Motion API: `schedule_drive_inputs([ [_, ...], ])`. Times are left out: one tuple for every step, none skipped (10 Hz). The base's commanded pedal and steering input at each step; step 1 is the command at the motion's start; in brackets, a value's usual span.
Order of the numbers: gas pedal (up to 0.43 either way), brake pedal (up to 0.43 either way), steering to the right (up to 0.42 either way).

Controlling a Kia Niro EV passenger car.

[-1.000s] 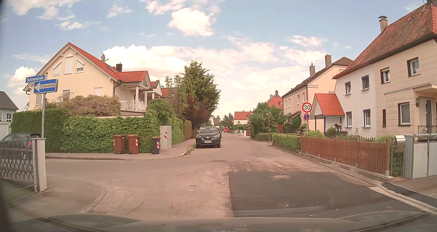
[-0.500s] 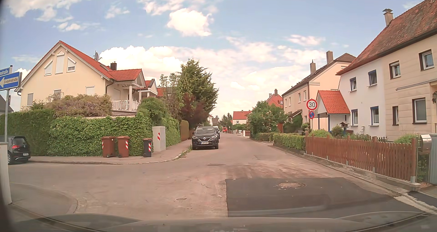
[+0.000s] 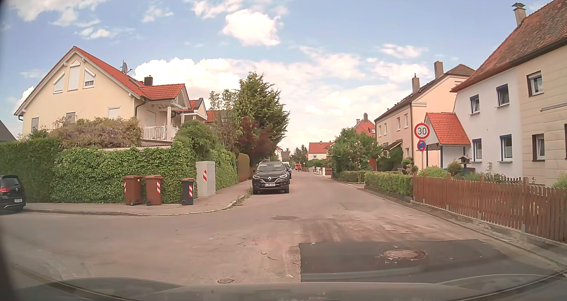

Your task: Follow the waypoints while adhering to traffic rules and regulations

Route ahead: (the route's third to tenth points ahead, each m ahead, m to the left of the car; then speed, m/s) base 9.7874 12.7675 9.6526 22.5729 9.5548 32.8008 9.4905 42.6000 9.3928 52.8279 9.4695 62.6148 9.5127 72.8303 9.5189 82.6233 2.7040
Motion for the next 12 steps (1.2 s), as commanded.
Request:
schedule_drive_inputs([
  [0.0,0.024,-0.16],
  [0.0,0.024,-0.182],
  [0.0,0.018,-0.197],
  [0.0,0.018,-0.212],
  [0.0,0.018,-0.232],
  [0.0,0.018,-0.243],
  [0.0,0.018,-0.249],
  [0.0,0.018,-0.268],
  [0.0,0.03,-0.304],
  [0.0,0.043,-0.346],
  [0.0,0.091,-0.371],
  [0.0,0.152,-0.415],
])
